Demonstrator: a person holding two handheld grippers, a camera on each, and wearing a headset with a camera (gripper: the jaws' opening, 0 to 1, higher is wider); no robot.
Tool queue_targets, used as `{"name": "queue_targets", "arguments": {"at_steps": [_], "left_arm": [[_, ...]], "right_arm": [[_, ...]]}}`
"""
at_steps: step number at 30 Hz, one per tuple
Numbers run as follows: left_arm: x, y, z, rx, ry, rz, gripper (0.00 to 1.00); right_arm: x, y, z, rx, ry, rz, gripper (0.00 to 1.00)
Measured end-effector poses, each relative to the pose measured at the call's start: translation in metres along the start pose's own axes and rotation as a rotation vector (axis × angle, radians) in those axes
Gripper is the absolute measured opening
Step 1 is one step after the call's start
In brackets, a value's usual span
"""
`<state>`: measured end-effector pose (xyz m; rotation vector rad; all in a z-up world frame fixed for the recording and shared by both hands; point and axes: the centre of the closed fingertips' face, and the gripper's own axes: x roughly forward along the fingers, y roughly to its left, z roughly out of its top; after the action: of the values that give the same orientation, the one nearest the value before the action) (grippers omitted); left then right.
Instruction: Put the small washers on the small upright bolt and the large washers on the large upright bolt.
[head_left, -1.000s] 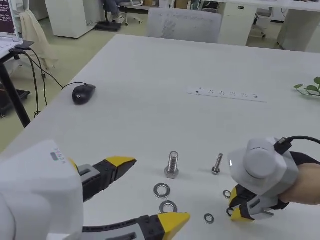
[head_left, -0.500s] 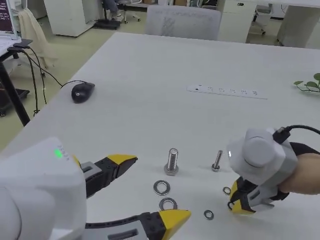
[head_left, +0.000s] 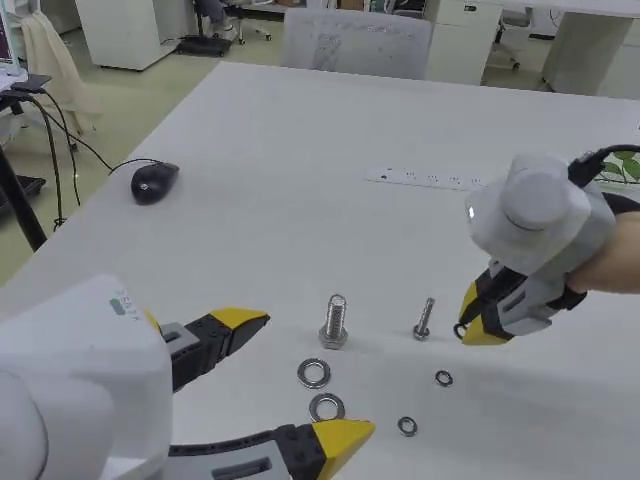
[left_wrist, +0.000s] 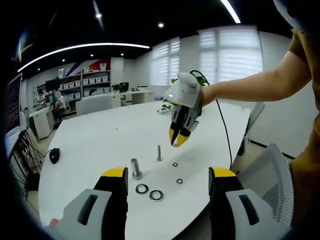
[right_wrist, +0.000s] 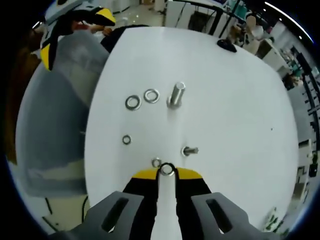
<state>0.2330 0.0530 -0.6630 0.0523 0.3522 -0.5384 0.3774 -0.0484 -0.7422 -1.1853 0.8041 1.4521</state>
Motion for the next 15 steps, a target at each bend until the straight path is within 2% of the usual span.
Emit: {"name": "queue_targets", "arguments": {"at_steps": [7,15], "left_arm": [[0.001,0.003,-0.001,-0.006,0.002,0.004,0.64],[0.003,0.006,-0.001,-0.021,0.0,0.011,0.65]], "right_arm": [[0.0,-0.021,0.012,-0.009,-0.007,-0.026,0.12],[0.015,-0.03,0.014,-0.013,0.007,-0.009,0.12]]}}
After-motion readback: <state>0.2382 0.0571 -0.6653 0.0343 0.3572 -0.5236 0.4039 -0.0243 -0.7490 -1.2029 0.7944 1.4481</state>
